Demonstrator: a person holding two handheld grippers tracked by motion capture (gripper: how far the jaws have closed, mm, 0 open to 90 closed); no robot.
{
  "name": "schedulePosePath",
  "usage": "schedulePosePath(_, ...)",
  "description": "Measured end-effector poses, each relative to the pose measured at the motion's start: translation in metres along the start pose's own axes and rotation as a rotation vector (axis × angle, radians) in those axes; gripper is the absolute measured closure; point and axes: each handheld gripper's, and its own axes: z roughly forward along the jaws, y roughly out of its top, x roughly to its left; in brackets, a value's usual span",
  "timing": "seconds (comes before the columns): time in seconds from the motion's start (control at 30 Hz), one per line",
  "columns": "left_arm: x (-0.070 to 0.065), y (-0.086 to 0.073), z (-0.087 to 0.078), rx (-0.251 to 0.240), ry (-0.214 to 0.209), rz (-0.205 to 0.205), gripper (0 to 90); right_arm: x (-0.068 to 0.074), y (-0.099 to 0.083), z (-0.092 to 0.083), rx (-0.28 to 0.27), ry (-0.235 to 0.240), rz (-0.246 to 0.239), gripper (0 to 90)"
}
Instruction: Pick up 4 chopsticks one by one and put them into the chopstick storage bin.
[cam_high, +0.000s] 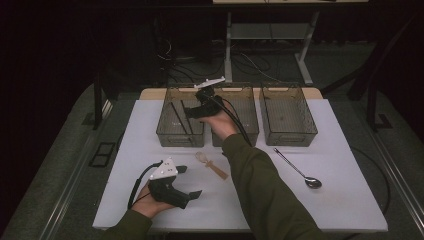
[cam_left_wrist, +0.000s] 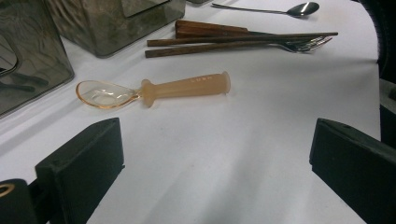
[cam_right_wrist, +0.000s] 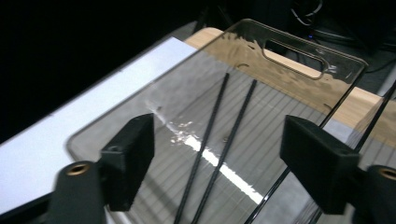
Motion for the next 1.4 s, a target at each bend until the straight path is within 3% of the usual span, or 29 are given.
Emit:
schedulePosePath(0.1,0.0,0.0,0.0,0.001,0.001,-0.005,1.6,-0.001,-0.003,-0.01,-0.031,0.029,0.007,19.5)
schedulePosePath(0.23,-0.001,0.0,0.0,0.004,-0.004,-0.004,1.6,-0.004,-0.009,-0.021,-0.046,0.032,0.018,14.4)
schedulePosePath(0.37,-0.001,0.0,0.0,0.004,-0.002,-0.001,1.6,-0.009,-0.016,-0.032,-0.033,0.023,0.015,14.0)
schedulePosePath(0.53,-0.001,0.0,0.001,0.006,-0.002,-0.003,1.6,-0.018,-0.026,-0.048,-0.042,0.051,0.032,11.9)
schedulePosePath(0.87,-0.002,-0.001,0.001,0.004,0.003,-0.01,1.6,-0.029,-0.05,-0.081,-0.038,0.084,-0.011,11.9)
schedulePosePath(1.17,-0.002,-0.001,0.002,0.005,0.001,-0.016,1.6,-0.043,-0.075,-0.111,0.016,0.109,-0.036,14.0)
schedulePosePath(1.4,-0.001,-0.001,0.001,0.017,0.004,-0.009,1.6,-0.051,-0.096,-0.133,0.064,0.092,-0.054,14.5)
